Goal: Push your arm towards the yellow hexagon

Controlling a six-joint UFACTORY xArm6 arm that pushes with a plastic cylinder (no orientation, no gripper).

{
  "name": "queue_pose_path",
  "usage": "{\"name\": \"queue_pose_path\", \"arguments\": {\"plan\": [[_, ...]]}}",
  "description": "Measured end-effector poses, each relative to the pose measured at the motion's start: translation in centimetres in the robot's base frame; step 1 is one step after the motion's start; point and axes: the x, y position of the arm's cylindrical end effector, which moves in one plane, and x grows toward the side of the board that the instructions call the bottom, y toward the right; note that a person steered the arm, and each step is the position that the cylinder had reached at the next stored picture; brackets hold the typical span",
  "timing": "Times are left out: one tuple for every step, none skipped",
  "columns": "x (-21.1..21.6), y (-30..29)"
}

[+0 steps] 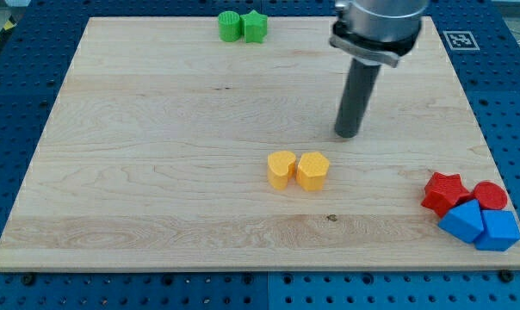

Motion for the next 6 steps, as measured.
{"name": "queue_pose_path", "arguments": {"plan": [[1.0,-0.5],[1.3,-0.3],[1.5,-0.3],[2.1,-0.4],[3.7,-1.0],[5.3,-1.1]]}}
